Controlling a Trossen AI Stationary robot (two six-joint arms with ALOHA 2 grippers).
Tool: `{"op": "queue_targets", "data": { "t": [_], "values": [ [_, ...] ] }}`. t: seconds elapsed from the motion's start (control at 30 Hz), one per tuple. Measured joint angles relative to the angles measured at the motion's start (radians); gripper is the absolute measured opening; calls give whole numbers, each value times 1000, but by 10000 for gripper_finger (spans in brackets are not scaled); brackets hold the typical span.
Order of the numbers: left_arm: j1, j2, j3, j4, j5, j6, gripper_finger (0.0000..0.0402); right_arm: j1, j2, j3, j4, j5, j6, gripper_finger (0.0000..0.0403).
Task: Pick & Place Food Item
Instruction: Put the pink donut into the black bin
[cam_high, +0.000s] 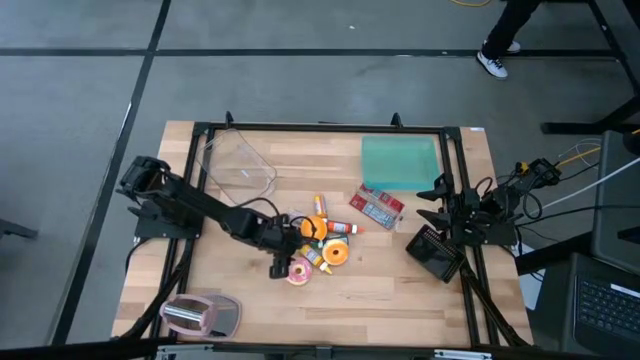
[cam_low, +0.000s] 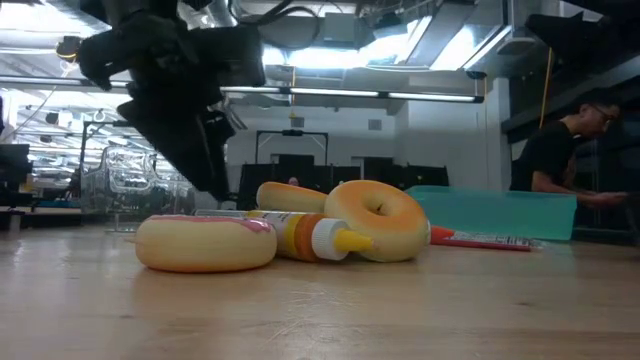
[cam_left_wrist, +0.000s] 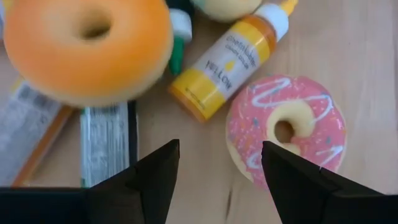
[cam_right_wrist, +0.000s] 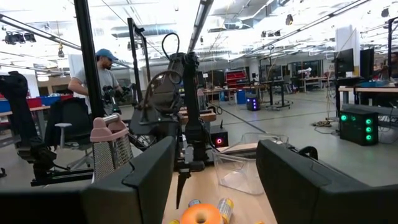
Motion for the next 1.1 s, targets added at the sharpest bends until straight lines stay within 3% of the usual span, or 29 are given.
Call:
{"op": "queue_targets", "data": {
  "t": [0.67,0.8,1.03,1.1],
  "values": [
    [-14,150,3,124,120,-102,216,0,0,0,1,1,0,224],
    [-15,138,1,123,115,-78,167,0,0,0,1,1,0,224],
    [-4,102,-1,121,131,-55,29,0,0,0,16,3,0,224],
    [4,97,-1,122,154,-46,13,0,0,0,16,3,4,224]
  ]
}}
